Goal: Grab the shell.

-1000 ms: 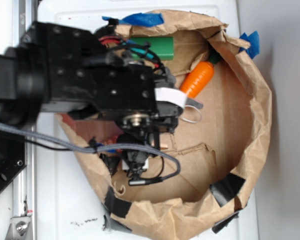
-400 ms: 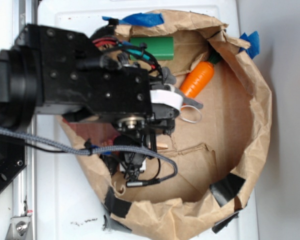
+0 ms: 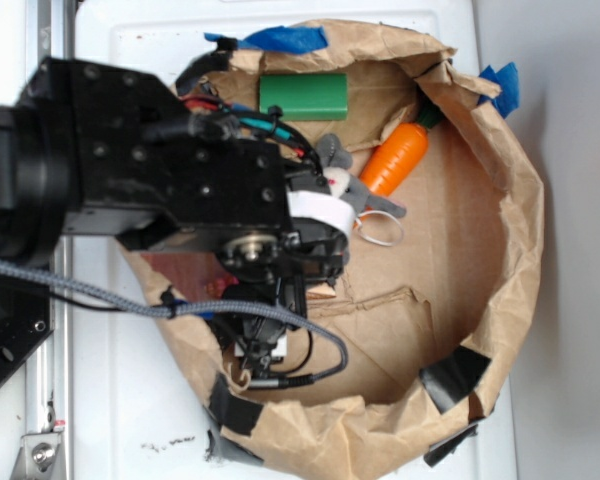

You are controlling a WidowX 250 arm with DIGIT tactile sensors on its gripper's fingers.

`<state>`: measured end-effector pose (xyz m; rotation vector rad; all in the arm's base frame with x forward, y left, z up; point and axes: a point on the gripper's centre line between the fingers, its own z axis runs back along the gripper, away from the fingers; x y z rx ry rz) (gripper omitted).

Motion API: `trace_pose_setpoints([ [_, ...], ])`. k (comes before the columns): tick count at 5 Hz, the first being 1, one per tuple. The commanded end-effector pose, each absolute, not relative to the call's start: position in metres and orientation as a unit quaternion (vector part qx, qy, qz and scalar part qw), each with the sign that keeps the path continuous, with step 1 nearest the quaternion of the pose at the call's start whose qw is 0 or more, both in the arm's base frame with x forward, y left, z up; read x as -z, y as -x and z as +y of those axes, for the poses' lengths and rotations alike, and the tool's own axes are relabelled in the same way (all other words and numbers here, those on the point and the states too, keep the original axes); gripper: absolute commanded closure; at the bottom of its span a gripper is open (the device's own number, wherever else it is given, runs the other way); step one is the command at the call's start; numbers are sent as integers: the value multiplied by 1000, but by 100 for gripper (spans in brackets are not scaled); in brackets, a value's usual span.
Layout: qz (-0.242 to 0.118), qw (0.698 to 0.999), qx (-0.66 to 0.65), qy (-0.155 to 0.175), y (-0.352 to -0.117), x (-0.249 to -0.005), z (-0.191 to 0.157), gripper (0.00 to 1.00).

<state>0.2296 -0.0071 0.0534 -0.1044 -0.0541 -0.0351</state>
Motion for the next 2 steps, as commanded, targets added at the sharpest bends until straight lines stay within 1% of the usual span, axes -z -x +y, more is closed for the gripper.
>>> trace_pose_setpoints([
  [1, -4, 998, 21, 54, -229, -35, -14, 0],
  [2, -10, 998, 29, 58, -226, -34, -15, 0],
])
